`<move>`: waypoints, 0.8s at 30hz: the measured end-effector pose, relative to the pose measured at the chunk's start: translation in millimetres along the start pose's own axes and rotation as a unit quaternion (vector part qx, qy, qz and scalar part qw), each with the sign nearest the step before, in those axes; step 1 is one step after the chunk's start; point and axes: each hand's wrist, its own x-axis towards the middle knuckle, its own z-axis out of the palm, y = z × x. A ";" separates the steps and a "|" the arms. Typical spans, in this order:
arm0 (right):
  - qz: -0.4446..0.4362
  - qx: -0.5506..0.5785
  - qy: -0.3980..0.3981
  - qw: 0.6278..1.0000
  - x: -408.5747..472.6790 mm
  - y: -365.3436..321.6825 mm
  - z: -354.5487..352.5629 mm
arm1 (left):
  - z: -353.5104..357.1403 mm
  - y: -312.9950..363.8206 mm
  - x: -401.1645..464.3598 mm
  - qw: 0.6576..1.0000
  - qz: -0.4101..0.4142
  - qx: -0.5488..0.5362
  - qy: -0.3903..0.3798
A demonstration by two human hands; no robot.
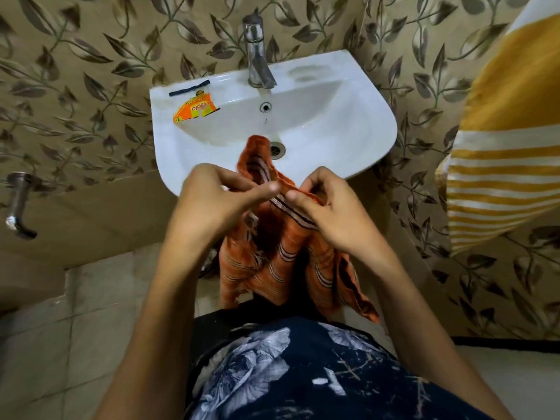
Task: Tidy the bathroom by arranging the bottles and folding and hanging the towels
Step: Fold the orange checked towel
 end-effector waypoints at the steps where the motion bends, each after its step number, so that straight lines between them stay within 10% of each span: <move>1: -0.009 0.019 -0.007 1.000 -0.8 -3.6 2.2 | 6.2 2.1 -0.1 1.000 0.000 0.016 -0.025; 10: -0.103 0.113 -0.018 0.988 -6.4 -9.5 5.2 | 25.1 3.8 8.1 0.970 -0.130 -0.177 -0.102; 24: -0.058 -0.023 -0.041 0.997 -3.7 28.4 0.3 | 14.3 9.1 9.5 0.966 -0.022 -0.259 0.020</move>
